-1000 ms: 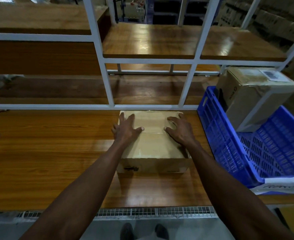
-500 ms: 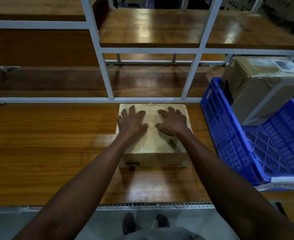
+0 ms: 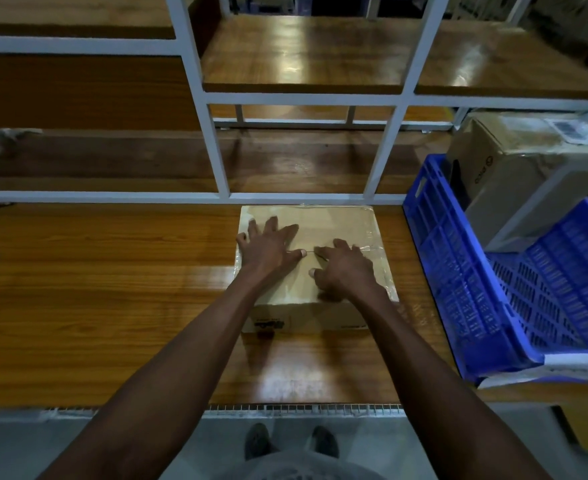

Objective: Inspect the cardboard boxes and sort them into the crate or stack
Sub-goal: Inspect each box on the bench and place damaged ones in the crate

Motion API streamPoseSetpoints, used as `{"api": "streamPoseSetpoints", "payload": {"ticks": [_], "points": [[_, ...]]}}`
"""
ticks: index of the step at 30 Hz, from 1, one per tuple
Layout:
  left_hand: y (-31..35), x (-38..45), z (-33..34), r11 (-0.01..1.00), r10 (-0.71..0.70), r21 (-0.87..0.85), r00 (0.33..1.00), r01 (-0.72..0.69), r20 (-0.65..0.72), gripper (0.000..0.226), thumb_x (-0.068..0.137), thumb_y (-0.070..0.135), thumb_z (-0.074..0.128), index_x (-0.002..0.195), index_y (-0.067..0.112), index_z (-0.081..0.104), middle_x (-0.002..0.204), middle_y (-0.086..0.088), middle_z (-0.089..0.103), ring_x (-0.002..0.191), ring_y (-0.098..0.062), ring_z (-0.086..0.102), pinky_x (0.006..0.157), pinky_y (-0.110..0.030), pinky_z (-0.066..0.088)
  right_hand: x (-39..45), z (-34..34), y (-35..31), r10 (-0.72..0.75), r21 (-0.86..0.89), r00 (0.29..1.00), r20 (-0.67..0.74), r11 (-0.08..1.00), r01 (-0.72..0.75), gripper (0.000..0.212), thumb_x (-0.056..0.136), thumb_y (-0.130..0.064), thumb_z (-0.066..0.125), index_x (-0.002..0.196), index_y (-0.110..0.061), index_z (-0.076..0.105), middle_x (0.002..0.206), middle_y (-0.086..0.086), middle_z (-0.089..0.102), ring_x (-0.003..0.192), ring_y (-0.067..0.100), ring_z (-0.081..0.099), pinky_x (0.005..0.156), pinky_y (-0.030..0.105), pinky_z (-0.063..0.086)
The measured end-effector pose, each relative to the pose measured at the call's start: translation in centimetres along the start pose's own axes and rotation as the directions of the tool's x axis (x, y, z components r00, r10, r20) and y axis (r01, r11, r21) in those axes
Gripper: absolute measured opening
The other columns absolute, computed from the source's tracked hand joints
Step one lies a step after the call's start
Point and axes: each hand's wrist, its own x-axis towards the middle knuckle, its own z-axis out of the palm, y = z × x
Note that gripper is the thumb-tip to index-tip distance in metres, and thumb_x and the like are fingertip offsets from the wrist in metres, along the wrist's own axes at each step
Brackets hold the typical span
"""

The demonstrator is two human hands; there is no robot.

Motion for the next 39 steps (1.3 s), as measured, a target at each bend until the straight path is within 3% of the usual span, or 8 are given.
{"api": "streamPoseSetpoints", "payload": {"ticks": [4, 10, 16, 18, 25, 29, 35, 39], "points": [[1.0, -2.6, -0.2, 0.995, -0.048, -0.089, 0.998, 0.051, 0.033, 0.066, 0.094, 0.060, 0.060, 0.153, 0.041, 0.041, 0.168, -0.005, 0.019, 0.153, -0.039, 0.014, 0.119, -0.057, 0.017, -0.1, -0.4, 0.4, -0.020, 0.019, 1.000, -0.002, 1.000, 0.020, 0.066, 0.099, -0.053, 0.059, 0.159, -0.039, 0.036, 0.173, 0.001, 0.018, 0.157, 0.040, 0.016, 0.121, 0.056, 0.026], [0.8, -6.4, 1.7, 0.995, -0.038, -0.091, 0.998, 0.033, -0.054, 0.047, 0.099, 0.050, 0.056, 0.143, 0.035, 0.054, 0.153, -0.001, 0.044, 0.146, -0.029, 0.032, 0.118, -0.053, 0.021, -0.6, 0.1, 0.5, -0.032, 0.030, 0.999, -0.042, 0.999, 0.033, 0.066, 0.100, -0.053, 0.058, 0.159, -0.037, 0.037, 0.172, 0.002, 0.020, 0.157, 0.040, 0.015, 0.120, 0.057, 0.024], [0.8, -6.4, 1.3, 1.000, 0.007, -0.022, 1.000, -0.008, -0.020, 0.046, 0.101, 0.049, 0.049, 0.145, 0.034, 0.049, 0.157, -0.001, 0.042, 0.148, -0.030, 0.029, 0.117, -0.057, 0.022, -2.1, -1.7, 1.5, -0.012, 0.151, 1.000, -0.008, 0.988, 0.013, 0.053, 0.091, -0.052, 0.073, 0.139, -0.030, 0.064, 0.146, 0.002, 0.057, 0.133, 0.028, 0.052, 0.109, 0.051, 0.044], [0.6, -6.4, 1.3, 1.000, 0.010, -0.028, 1.000, -0.011, -0.017, 0.048, 0.101, 0.050, 0.049, 0.147, 0.036, 0.048, 0.159, 0.000, 0.040, 0.150, -0.030, 0.026, 0.119, -0.057, 0.020, -3.0, -1.1, 2.1, 0.039, 0.226, 0.999, -0.015, 0.973, -0.035, 0.051, 0.088, -0.052, 0.076, 0.133, -0.028, 0.068, 0.141, 0.003, 0.060, 0.129, 0.030, 0.055, 0.108, 0.053, 0.045], [0.4, -8.8, 1.7, 0.994, 0.034, -0.098, 0.998, -0.039, -0.059, 0.050, 0.099, 0.052, 0.054, 0.147, 0.041, 0.047, 0.159, 0.000, 0.034, 0.148, -0.030, 0.024, 0.119, -0.054, 0.017, -5.2, 2.2, 3.5, -0.042, 0.040, 0.977, -0.209, 0.998, 0.051, 0.057, 0.095, -0.064, 0.053, 0.146, -0.040, 0.050, 0.155, -0.002, 0.046, 0.140, 0.034, 0.041, 0.109, 0.060, 0.033], [-0.8, -10.3, 3.3, 0.990, 0.135, -0.041, 0.991, -0.134, 0.020, 0.064, 0.099, 0.047, 0.057, 0.157, 0.044, 0.028, 0.169, 0.002, 0.018, 0.157, -0.034, 0.003, 0.122, -0.061, 0.001, -5.4, 3.0, 4.3, -0.065, 0.029, 0.972, -0.227, 0.997, 0.073, 0.063, 0.095, -0.068, 0.049, 0.150, -0.038, 0.044, 0.167, -0.003, 0.033, 0.153, 0.036, 0.028, 0.115, 0.062, 0.024], [-2.5, -10.8, 4.9, 0.968, 0.167, -0.157, 0.971, -0.194, -0.169, 0.058, 0.099, 0.031, 0.061, 0.152, 0.044, 0.041, 0.166, 0.006, 0.031, 0.158, -0.025, 0.008, 0.122, -0.048, -0.003, -6.5, 5.7, 6.3, -0.099, 0.154, 0.919, -0.382, 0.973, 0.169, 0.065, 0.087, -0.072, 0.048, 0.144, -0.041, 0.047, 0.171, -0.001, 0.025, 0.160, 0.026, 0.013, 0.121, 0.050, 0.015], [-3.4, -11.4, 5.5, 0.978, 0.096, -0.157, 0.968, -0.134, -0.231, 0.057, 0.097, 0.045, 0.063, 0.149, 0.054, 0.041, 0.169, 0.002, 0.022, 0.157, -0.028, 0.008, 0.118, -0.060, 0.006, -7.4, 6.9, 8.4, -0.048, 0.163, 0.915, -0.401, 0.979, 0.122, 0.072, 0.086, -0.061, 0.061, 0.153, -0.054, 0.036, 0.174, -0.004, 0.008, 0.159, 0.039, -0.012, 0.120, 0.065, 0.011]]}}
